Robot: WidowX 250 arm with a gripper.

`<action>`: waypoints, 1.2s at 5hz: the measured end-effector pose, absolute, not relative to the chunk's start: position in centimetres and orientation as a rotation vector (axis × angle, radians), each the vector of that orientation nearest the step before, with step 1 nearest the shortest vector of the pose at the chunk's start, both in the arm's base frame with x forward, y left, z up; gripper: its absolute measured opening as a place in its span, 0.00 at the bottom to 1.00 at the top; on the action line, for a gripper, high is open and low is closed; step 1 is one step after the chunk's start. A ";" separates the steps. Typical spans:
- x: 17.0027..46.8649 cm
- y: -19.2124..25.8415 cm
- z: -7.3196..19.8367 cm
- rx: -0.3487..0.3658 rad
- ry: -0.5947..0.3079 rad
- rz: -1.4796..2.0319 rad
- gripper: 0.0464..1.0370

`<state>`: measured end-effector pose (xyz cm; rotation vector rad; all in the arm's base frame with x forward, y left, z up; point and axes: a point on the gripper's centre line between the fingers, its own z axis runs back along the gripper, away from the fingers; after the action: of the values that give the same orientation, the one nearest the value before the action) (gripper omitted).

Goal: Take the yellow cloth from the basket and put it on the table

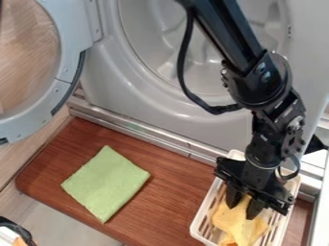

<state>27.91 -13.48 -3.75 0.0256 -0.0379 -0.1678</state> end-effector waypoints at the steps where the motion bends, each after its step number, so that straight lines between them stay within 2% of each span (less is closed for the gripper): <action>1: 27.7 -13.7 -3.6 0.018 -0.029 -0.199 0.11; 2: 27.6 -14.4 -0.7 -0.024 -0.101 -0.262 0.03; 3: 27.2 -13.2 3.9 -0.070 -0.207 -0.256 0.03; 4: 26.9 -7.8 6.9 -0.057 -0.250 -0.139 0.03; 5: 26.5 -3.5 6.5 -0.041 -0.234 -0.058 0.03; 6: 26.5 -2.2 4.7 -0.052 -0.205 -0.032 0.03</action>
<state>26.50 -2.23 4.71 -0.0519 -0.2046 -0.0315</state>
